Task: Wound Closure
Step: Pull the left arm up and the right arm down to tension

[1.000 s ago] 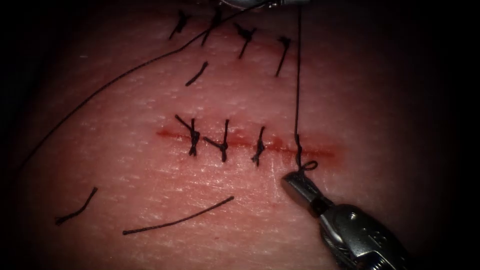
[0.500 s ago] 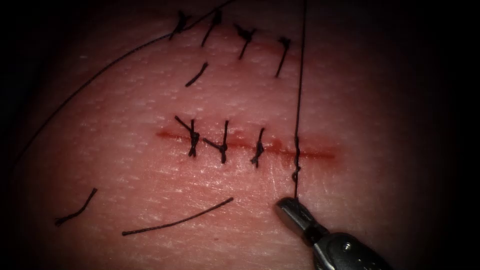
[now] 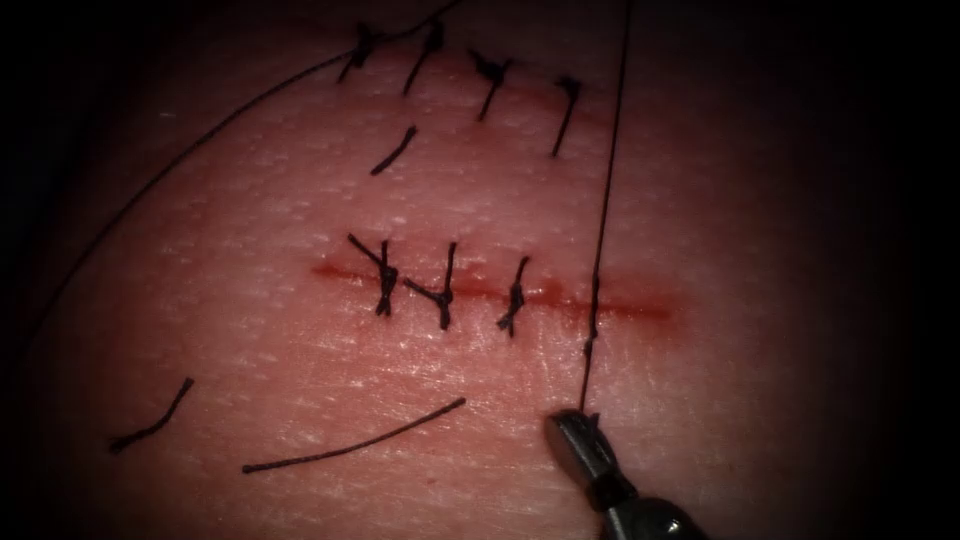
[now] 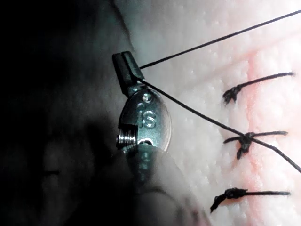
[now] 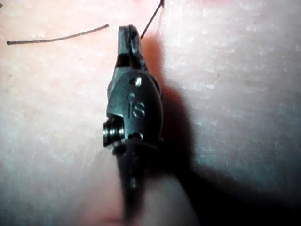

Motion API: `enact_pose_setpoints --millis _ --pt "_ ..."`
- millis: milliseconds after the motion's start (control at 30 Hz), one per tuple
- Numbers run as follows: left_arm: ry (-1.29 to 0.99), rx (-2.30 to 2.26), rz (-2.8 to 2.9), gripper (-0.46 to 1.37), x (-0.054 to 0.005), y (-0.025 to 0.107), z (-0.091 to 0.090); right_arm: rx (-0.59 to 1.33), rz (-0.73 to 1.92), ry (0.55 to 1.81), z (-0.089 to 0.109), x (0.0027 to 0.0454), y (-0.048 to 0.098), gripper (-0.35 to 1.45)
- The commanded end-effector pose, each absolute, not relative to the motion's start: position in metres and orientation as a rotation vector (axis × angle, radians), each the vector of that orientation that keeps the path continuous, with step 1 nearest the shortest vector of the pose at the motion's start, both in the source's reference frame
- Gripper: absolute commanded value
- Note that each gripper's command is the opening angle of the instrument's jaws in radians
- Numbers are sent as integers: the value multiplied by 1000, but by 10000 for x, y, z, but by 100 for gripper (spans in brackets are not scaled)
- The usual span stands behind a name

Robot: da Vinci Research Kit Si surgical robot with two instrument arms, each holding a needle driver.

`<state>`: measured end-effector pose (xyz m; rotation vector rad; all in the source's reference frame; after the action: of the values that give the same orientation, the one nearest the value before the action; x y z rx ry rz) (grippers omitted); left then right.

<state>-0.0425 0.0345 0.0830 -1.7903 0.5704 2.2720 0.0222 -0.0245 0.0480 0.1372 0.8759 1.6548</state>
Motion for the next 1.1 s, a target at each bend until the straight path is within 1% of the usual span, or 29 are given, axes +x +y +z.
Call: enact_pose_setpoints --millis 33,100,133,367,500,933,1100 --pt "574 -1794 2277 -35 -425 346 831 195 1704 858 478 223 -245 -35" --pt "581 -1795 2281 -35 -424 348 832 242 1752 834 478 221 -247 -35" --pt "581 -1794 2281 -35 -424 349 833 273 1753 795 478 221 -249 -35" --pt "616 -1777 2297 -35 -425 355 836 370 1698 661 487 224 -263 -35" --pt "625 -1773 2301 -35 -428 356 837 400 1673 606 497 229 -278 -35" --pt "649 -1770 2314 -35 -427 361 835 461 1643 603 485 245 -290 -35" --pt "650 -1768 2314 -35 -428 360 835 449 1652 641 484 248 -281 -35"
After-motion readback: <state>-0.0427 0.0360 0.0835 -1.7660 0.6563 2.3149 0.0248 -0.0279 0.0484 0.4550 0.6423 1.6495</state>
